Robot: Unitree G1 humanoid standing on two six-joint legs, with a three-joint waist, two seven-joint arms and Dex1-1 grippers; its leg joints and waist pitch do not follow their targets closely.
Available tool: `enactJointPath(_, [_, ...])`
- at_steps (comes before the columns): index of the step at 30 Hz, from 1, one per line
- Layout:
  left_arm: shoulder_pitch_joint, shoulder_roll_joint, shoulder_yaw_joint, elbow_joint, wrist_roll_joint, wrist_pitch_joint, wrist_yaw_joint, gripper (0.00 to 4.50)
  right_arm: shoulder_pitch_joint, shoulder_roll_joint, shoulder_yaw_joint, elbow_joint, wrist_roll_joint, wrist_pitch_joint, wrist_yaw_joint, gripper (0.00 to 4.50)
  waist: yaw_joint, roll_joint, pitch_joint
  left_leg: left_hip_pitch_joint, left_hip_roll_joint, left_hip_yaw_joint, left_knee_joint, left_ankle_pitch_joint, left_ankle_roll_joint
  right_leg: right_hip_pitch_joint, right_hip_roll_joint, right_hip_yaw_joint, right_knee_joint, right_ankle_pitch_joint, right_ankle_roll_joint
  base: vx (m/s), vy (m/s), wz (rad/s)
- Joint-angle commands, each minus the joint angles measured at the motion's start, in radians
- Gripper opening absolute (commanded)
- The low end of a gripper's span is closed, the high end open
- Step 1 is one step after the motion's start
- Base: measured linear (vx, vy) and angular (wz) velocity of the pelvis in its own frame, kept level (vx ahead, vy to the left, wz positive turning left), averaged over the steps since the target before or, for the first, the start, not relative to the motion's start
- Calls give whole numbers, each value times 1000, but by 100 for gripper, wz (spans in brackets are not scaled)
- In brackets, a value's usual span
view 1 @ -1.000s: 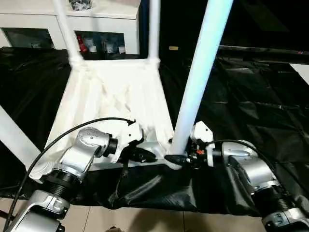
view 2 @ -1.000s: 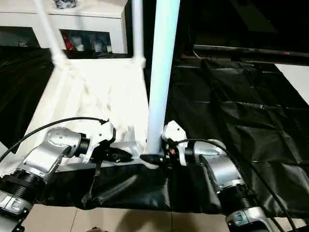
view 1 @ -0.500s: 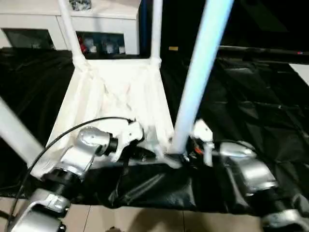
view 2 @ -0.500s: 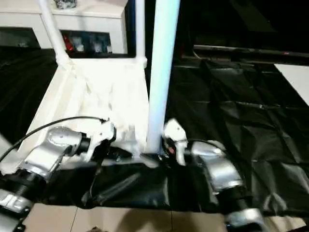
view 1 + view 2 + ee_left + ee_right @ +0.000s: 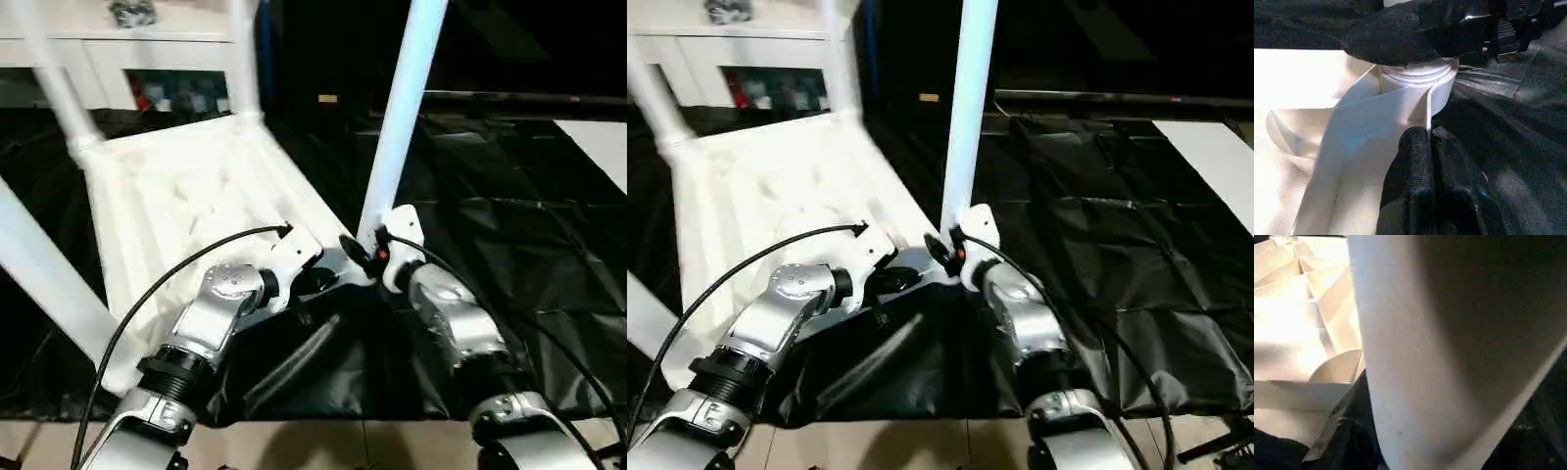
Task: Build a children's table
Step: Rotate leg to tighten
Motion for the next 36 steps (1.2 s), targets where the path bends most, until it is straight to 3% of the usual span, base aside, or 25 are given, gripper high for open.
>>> enactJointPath(1, [-17, -50, -51, -30, -20, -20, -15, 0, -7, 78, 53, 33, 35, 33, 60, 270, 6, -3, -65, -2, 14, 0, -69, -216, 38, 52, -53, 41, -81, -250, -192, 0, 0, 0])
enactJointPath(7, [-5, -7, -63, -49, -20, -33, -72, 0, 13, 37, 81, -1, 24, 29, 154, 318, 5, -4, -62, 0, 15, 1, -69, -236, 44, 51, -55, 41, -84, -279, -195, 0, 0, 0])
enactJointPath(9, [1, 29, -69, -53, -29, -60, -132, 0, 43, -17, 116, -55, 20, 26, 248, 331, 7, -5, -62, 0, 16, 1, -69, -234, 44, 52, -55, 41, -85, -285, -191, 0, 0, 0])
enactJointPath(14, [7, 89, -78, -69, -59, -106, -256, 0, 89, -109, 150, -143, 41, 36, 406, 331, 19, -4, -61, 4, 18, 2, -71, -237, 52, 51, -54, 43, -84, -270, -196, 0, 0, 0])
enactJointPath(17, [14, 137, -88, -89, -90, -128, -367, 0, 116, -185, 177, -192, 35, 27, 522, 331, 25, 6, -62, 11, 21, 4, -70, -247, 50, 46, -52, 45, -81, -239, -208, 0, 0, 0])
enactJointPath(20, [14, 166, -95, -94, -97, -131, -415, 0, 125, -225, 191, -211, 34, 28, 570, 331, 29, 4, -62, 10, 22, 5, -69, -239, 50, 48, -51, 45, -77, -209, -226, 0, 0, 0])
enactJointPath(24, [11, 192, -104, -84, -97, -146, -458, 0, 133, -254, 201, -241, 39, 41, 619, 331, 34, 6, -62, 10, 21, 4, -71, -248, 41, 50, -52, 45, -78, -229, -220, 0, 0, 0])
enactJointPath(25, [6, 200, -107, -76, -95, -151, -470, 0, 135, -262, 205, -252, 44, 49, 633, 331, 34, 1, -63, 8, 21, 4, -70, -243, 40, 51, -52, 45, -77, -226, -218, 0, 0, 0])
enactJointPath(26, [-1, 208, -110, -65, -92, -156, -481, 0, 137, -270, 209, -262, 52, 63, 653, 295, 37, 3, -63, 9, 21, 4, -70, -239, 42, 51, -53, 45, -76, -226, -219, 0, 0, 0])
enactJointPath(36, [-5, 214, -109, -56, -93, -151, -507, 0, 147, -270, 223, -287, 77, 83, 701, 263, 41, 4, -65, 7, 21, 3, -69, -219, 39, 54, -54, 45, -72, -199, -225, 0, 0, 0])
